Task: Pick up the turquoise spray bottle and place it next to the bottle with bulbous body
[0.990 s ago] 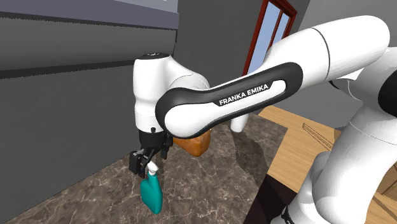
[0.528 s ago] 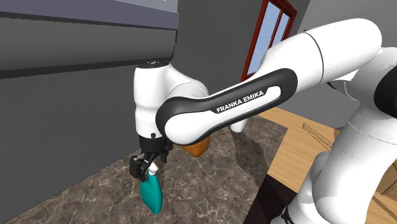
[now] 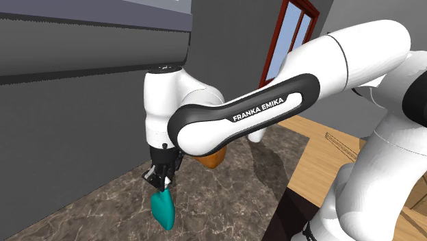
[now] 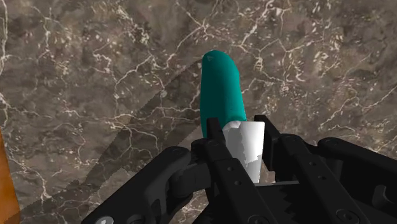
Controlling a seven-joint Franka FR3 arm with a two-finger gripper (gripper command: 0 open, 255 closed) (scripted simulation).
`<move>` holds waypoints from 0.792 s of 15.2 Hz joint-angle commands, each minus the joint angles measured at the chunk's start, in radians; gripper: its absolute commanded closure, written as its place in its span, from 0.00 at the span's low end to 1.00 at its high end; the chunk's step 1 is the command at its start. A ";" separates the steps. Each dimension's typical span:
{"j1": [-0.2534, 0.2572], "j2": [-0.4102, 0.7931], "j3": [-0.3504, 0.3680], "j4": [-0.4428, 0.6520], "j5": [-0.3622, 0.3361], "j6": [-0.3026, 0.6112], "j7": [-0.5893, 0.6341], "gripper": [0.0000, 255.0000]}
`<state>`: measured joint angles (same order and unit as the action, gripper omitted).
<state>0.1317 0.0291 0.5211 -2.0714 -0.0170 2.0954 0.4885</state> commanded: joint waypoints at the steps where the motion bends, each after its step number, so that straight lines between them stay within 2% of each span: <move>1: 0.000 0.000 0.000 0.000 0.000 0.000 0.000 1.00; 5: 0.000 0.000 0.000 0.000 0.000 0.000 0.000 1.00; 12: -0.003 -0.034 -0.002 0.060 0.020 -0.091 -0.014 1.00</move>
<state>0.1302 0.0030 0.5204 -2.0177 -0.0019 2.0189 0.4787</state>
